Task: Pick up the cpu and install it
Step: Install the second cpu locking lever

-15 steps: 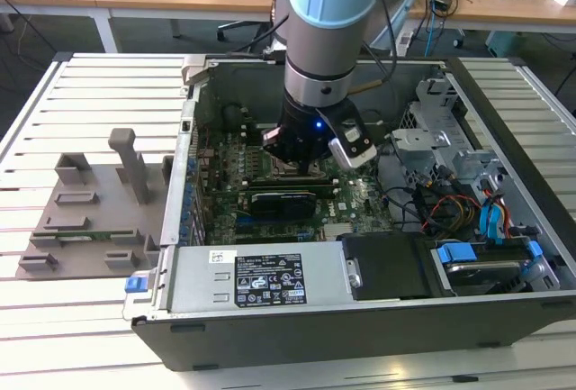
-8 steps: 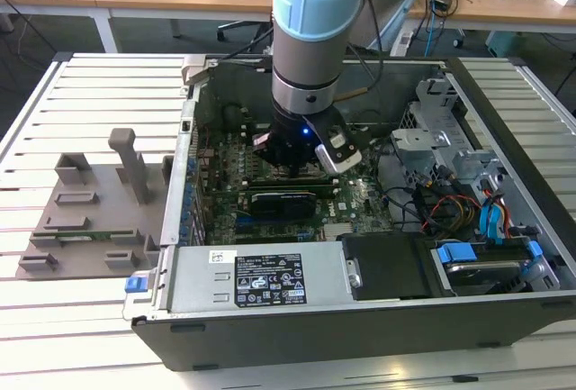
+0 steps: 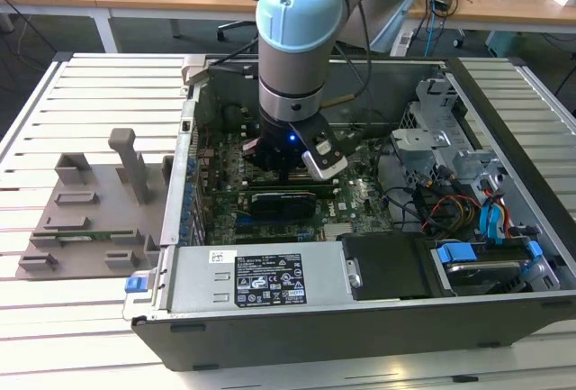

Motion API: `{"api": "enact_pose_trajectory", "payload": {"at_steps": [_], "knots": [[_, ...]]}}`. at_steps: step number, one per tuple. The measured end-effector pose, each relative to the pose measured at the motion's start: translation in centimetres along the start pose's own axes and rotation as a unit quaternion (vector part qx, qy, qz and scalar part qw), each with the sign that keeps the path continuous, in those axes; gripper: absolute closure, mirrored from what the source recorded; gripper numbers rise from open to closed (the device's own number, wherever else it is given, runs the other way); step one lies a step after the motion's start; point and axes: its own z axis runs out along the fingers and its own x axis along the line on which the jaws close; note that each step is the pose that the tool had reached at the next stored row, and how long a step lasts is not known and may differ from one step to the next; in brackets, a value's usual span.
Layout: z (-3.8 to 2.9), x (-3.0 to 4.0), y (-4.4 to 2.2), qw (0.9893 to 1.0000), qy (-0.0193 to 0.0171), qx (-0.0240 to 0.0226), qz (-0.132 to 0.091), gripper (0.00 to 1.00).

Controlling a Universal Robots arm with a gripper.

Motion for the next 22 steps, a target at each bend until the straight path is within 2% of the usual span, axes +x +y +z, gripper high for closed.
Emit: {"api": "enact_pose_trajectory", "payload": {"at_steps": [4, 6, 10, 14, 19, 22], "knots": [[0.13, 1.59, 0.11, 1.0000, -0.0007, -0.0030, 0.000, 0.89], [0.17, 1.96, 0.20, 1.0000, -0.0008, -0.0044, 0.000, 0.89], [0.52, 2.03, 0.71, 1.0000, -0.0006, -0.0084, -0.003, 0.89], [0.84, 1.99, 1.14, 0.9999, -0.0001, -0.0093, -0.007, 0.89], [0.83, 1.99, 1.16, 0.9999, 0.0000, -0.0093, -0.007, 0.89], [0.31, 1.97, 1.29, 0.9999, 0.0001, -0.0078, -0.007, 0.89]]}}
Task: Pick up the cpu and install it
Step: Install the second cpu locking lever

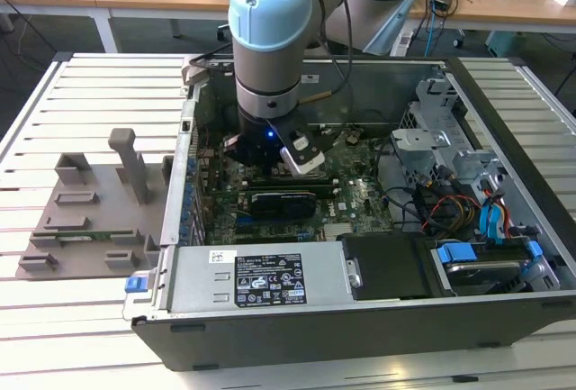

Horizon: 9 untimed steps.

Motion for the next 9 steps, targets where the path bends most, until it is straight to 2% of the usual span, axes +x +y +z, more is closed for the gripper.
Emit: {"api": "enact_pose_trajectory", "payload": {"at_steps": [2, 3, 4, 5, 7, 8, 9], "knots": [[-0.51, -0.29, 0.27, 1.0000, 0.0001, 0.0011, 0.000, 0.89], [-0.56, -0.77, 0.39, 1.0000, 0.0012, 0.0037, 0.000, 0.89], [-0.54, -1.35, 0.48, 1.0000, 0.0030, 0.0082, 0.000, 0.89], [-0.49, -2.18, 0.61, 0.9998, 0.0060, 0.0177, 0.001, 0.89], [-0.42, -3.47, 0.91, 0.9995, 0.0117, 0.0307, 0.001, 0.89], [-0.34, -4.19, 1.21, 0.9993, 0.0146, 0.0348, 0.002, 0.89], [-0.29, -4.54, 1.55, 0.9992, 0.0159, 0.0374, 0.002, 0.89]]}}
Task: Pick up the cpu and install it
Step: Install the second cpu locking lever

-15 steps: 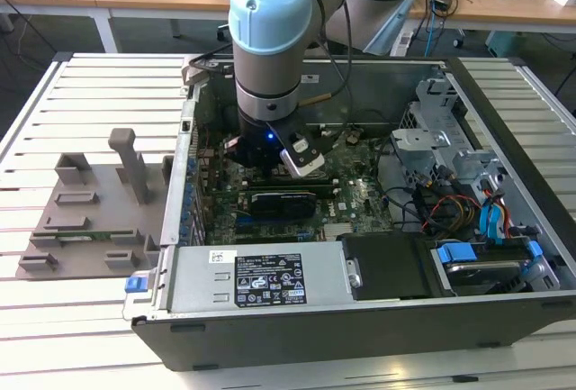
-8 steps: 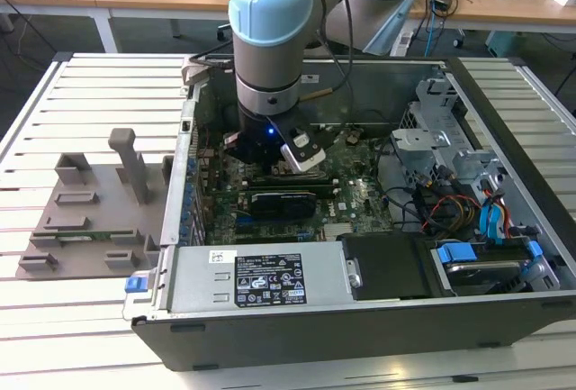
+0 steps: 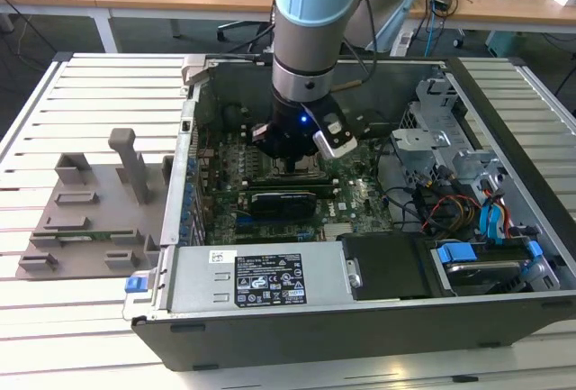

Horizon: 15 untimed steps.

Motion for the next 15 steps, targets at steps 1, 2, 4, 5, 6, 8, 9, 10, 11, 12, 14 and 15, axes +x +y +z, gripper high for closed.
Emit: {"api": "enact_pose_trajectory", "payload": {"at_steps": [1, 2, 4, 5, 6, 8, 9, 10, 11, 12, 14, 15], "knots": [[0.04, -0.23, 0.37, 1.0000, 0.0008, 0.0027, 0.000, 0.89], [0.07, -0.40, 0.68, 1.0000, 0.0013, 0.0048, 0.000, 0.89], [0.13, -0.75, 1.40, 1.0000, 0.0024, 0.0091, 0.000, 0.89], [0.18, -0.97, 1.97, 0.9999, 0.0030, 0.0117, 0.000, 0.89], [0.21, -1.08, 2.36, 0.9999, 0.0033, 0.0148, 0.001, 0.89], [0.17, -1.13, 2.65, 0.9998, 0.0037, 0.0200, 0.001, 0.89], [0.11, -1.14, 2.76, 0.9997, 0.0038, 0.0221, 0.001, 0.89], [-0.06, -1.15, 2.93, 0.9997, 0.0042, 0.0258, 0.001, 0.89], [-0.20, -1.15, 3.01, 0.9996, 0.0043, 0.0276, 0.001, 0.89], [-0.45, -1.16, 3.12, 0.9995, 0.0045, 0.0298, 0.001, 0.89], [-1.14, -1.17, 3.37, 0.9994, 0.0048, 0.0338, 0.001, 0.89], [-1.53, -1.17, 3.48, 0.9994, 0.0049, 0.0351, 0.001, 0.89]]}}
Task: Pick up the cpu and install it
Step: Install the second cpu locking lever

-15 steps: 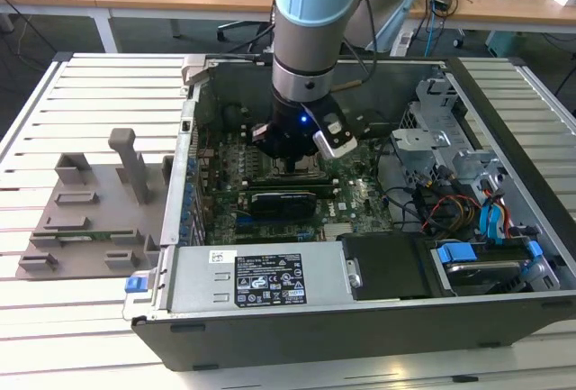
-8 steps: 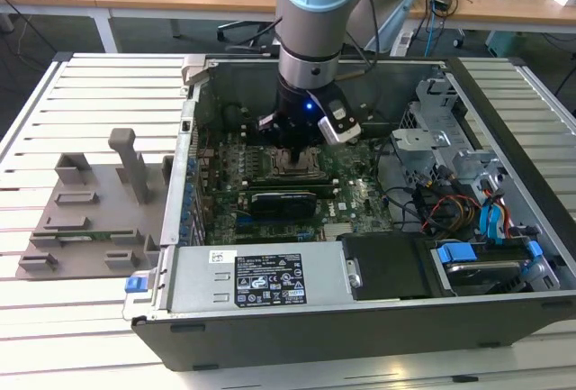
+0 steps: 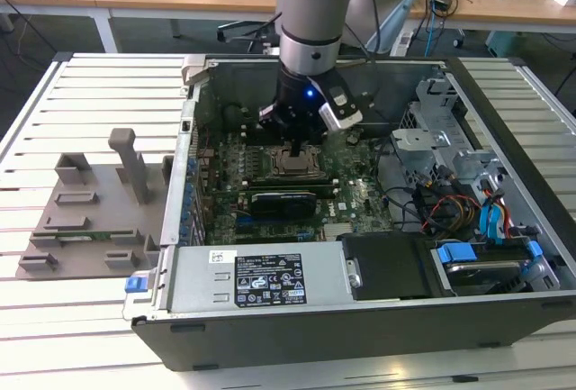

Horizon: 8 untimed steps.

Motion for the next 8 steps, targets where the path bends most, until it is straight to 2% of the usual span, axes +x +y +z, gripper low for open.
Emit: {"api": "enact_pose_trajectory", "payload": {"at_steps": [5, 8], "knots": [[-2.03, 0.03, 0.17, 1.0000, 0.0003, 0.0040, 0.000, 0.89], [-2.05, 0.03, 0.17, 1.0000, 0.0003, 0.0040, 0.000, 0.89]]}}
